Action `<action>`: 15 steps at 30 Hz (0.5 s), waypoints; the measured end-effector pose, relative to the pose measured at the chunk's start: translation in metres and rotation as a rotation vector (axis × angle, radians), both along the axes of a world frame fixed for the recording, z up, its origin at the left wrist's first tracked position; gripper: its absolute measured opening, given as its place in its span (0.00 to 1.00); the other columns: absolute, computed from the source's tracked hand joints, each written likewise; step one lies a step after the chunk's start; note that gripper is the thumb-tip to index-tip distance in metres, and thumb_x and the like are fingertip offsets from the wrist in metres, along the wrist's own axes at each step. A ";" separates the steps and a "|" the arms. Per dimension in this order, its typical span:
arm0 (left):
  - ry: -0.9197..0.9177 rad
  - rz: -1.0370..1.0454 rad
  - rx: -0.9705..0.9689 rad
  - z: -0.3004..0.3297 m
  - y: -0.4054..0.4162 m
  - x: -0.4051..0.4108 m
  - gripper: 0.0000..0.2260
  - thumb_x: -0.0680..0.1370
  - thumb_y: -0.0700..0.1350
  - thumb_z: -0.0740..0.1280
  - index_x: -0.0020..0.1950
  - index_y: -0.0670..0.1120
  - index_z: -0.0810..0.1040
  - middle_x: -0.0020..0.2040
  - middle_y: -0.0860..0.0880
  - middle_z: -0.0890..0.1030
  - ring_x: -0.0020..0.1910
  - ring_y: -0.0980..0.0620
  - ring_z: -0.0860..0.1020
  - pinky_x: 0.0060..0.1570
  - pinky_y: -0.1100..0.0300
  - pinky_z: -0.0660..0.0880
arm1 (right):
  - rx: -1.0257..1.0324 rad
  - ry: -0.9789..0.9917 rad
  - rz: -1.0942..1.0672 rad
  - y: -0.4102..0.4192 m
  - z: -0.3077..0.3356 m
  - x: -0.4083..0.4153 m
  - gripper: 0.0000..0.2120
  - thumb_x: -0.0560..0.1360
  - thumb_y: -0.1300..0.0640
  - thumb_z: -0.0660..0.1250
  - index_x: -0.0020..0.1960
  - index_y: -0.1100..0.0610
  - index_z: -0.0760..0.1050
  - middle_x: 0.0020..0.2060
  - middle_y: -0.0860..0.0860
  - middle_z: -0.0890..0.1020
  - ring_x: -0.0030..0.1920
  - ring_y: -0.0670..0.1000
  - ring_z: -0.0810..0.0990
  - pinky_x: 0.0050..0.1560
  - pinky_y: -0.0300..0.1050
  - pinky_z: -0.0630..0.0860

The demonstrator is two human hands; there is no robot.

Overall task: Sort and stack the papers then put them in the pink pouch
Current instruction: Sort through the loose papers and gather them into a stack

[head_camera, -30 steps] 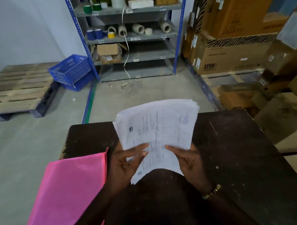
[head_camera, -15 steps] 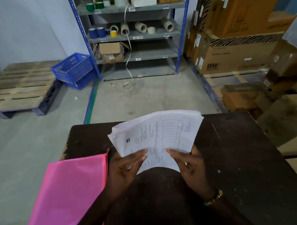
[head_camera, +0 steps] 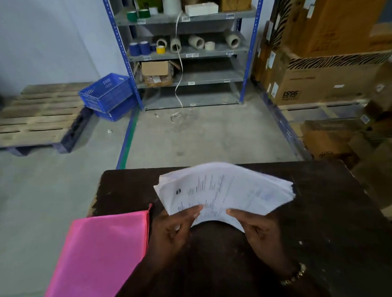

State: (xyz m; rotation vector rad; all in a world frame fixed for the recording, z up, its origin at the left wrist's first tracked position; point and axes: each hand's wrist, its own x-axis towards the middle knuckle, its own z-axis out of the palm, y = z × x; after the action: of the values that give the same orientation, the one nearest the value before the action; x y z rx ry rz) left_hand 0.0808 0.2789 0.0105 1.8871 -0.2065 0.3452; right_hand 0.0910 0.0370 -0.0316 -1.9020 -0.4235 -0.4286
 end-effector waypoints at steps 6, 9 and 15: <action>0.122 0.011 -0.087 -0.024 0.004 0.009 0.12 0.74 0.38 0.76 0.54 0.51 0.88 0.56 0.60 0.86 0.60 0.58 0.83 0.59 0.63 0.79 | 0.083 0.136 0.032 0.007 -0.012 0.009 0.18 0.76 0.73 0.74 0.58 0.54 0.88 0.60 0.43 0.87 0.65 0.47 0.84 0.62 0.45 0.83; 0.210 -0.010 -0.084 -0.033 0.006 0.015 0.10 0.76 0.40 0.75 0.56 0.50 0.88 0.57 0.59 0.86 0.61 0.57 0.83 0.59 0.56 0.82 | 0.053 0.203 0.077 0.007 -0.012 0.020 0.16 0.78 0.69 0.73 0.61 0.53 0.87 0.64 0.44 0.85 0.68 0.48 0.82 0.63 0.48 0.83; 0.318 -0.035 -0.129 -0.028 0.001 0.022 0.11 0.78 0.43 0.73 0.57 0.56 0.87 0.60 0.64 0.83 0.63 0.62 0.80 0.49 0.66 0.81 | -0.024 0.238 0.087 0.005 -0.009 0.032 0.17 0.80 0.67 0.71 0.65 0.54 0.84 0.66 0.42 0.84 0.68 0.46 0.82 0.62 0.50 0.84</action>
State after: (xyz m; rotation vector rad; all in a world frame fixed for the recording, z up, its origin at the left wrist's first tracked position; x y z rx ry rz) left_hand 0.1030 0.2796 -0.0172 1.7805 -0.0022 0.0306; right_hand 0.1227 0.0415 -0.0403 -1.9220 -0.3529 -0.1371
